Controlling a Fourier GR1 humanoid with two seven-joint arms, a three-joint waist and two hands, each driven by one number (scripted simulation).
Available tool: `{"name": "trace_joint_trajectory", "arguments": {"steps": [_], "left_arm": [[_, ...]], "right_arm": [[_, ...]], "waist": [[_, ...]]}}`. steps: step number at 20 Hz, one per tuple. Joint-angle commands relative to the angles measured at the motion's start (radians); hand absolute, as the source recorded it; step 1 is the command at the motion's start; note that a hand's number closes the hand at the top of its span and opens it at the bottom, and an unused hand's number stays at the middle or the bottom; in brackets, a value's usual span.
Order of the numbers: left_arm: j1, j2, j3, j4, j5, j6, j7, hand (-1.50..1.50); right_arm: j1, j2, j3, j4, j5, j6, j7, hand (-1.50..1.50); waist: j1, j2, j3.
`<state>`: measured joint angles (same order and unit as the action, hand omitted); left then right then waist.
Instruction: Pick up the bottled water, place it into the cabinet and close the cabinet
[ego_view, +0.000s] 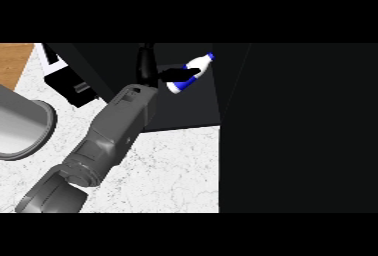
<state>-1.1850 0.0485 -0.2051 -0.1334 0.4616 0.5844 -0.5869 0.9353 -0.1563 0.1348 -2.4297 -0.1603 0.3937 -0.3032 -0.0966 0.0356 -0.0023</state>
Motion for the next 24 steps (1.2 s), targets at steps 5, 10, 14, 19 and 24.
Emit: {"name": "trace_joint_trajectory", "arguments": {"steps": [5, 10, 14, 19, 24], "left_arm": [[-0.025, -0.006, 0.053, -0.06, 0.036, -0.185, -0.083, -1.5], [0.028, -0.047, 0.068, -0.088, 0.044, -0.204, -0.131, -1.5], [0.065, -0.048, 0.05, -0.15, 0.039, -0.208, -0.09, -1.5], [0.211, -0.048, -0.024, -0.284, 0.085, -0.22, -0.118, -1.5], [0.307, -0.048, -0.109, -0.441, 0.126, -0.286, -0.063, -1.5]], "right_arm": [[0.061, 0.008, 0.035, -0.065, -0.024, 0.013, 0.026, -1.5], [0.07, 0.02, 0.043, -0.102, -0.034, -0.004, 0.056, -1.5], [0.07, 0.009, -0.006, -0.109, -0.071, -0.007, 0.075, -1.5], [0.036, 0.014, 0.008, -0.075, -0.071, -0.005, 0.088, -1.5], [0.072, 0.036, 0.057, -0.117, -0.027, -0.033, 0.107, -1.5]], "waist": [[0.024, -0.017, 0.001], [0.051, -0.028, 0.001], [0.077, -0.038, 0.002], [0.07, -0.039, 0.002], [0.081, -0.041, 0.002]]}}
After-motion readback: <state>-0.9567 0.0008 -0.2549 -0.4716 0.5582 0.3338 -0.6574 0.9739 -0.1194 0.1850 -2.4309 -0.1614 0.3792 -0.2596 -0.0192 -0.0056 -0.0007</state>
